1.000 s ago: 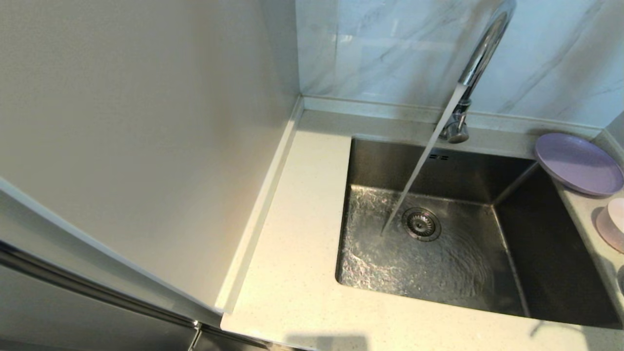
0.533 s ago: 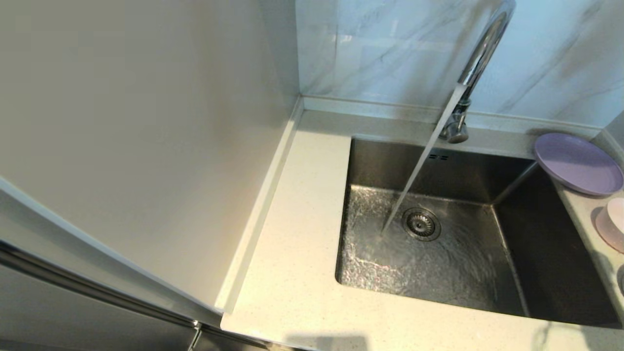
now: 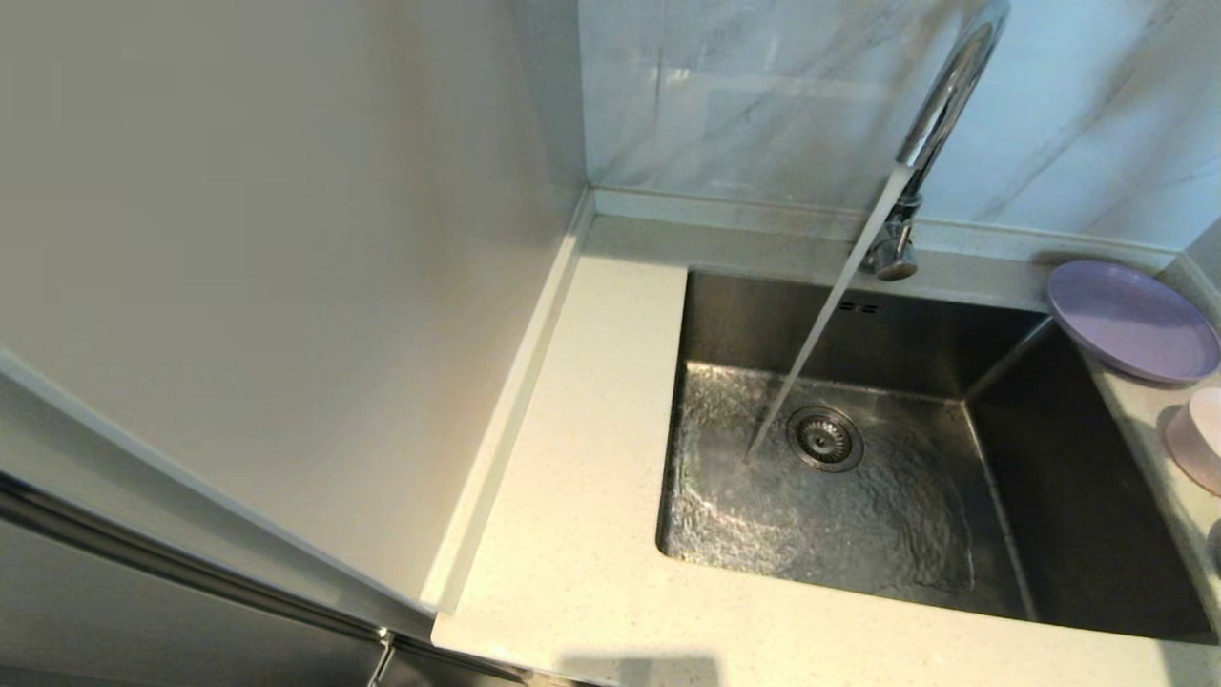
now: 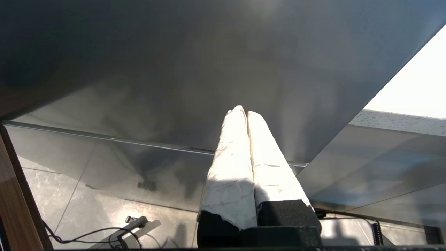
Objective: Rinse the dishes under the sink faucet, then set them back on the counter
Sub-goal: Pick up the plate
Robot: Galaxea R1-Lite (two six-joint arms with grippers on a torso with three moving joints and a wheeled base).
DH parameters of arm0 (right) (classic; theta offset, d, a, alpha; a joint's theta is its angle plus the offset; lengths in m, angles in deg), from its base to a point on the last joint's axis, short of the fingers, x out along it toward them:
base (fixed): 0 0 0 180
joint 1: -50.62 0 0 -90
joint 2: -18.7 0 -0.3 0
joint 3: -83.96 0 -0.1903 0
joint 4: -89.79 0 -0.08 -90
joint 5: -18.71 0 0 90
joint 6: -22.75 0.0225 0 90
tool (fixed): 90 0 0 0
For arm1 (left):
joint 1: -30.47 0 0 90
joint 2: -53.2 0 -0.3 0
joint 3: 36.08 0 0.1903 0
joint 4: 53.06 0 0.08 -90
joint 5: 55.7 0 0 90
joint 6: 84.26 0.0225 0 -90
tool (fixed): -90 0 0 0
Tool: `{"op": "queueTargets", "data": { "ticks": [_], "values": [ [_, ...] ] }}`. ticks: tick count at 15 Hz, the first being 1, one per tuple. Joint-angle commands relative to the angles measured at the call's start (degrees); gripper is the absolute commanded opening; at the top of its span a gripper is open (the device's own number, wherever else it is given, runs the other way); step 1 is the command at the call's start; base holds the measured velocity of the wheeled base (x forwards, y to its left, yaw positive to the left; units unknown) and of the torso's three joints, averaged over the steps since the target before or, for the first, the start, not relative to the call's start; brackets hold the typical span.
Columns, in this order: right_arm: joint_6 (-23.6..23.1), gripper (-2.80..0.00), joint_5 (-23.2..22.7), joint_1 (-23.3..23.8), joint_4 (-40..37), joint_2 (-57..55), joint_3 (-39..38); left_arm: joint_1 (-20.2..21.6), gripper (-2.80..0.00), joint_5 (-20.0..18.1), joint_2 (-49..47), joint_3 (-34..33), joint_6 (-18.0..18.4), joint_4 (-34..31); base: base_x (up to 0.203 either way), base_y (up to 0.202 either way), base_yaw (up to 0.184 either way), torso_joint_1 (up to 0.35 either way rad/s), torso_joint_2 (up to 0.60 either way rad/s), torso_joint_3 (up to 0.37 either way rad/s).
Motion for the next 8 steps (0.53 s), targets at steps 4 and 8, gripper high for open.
{"op": "queueTargets", "data": {
  "ticks": [4, 8],
  "values": [
    [-0.7, -2.80, 7.9, -3.9, -14.2, -8.9, 12.4, 0.0, -2.80, 0.0, 0.0, 0.0, 0.0, 0.0, 0.000, 0.000, 0.000, 0.000, 0.00, 0.000],
    [-0.5, 0.00, 6.8, -3.9, -14.3, -9.9, 12.7, 0.0, -2.80, 0.0, 0.0, 0.0, 0.0, 0.0, 0.000, 0.000, 0.000, 0.000, 0.00, 0.000]
  ]
}}
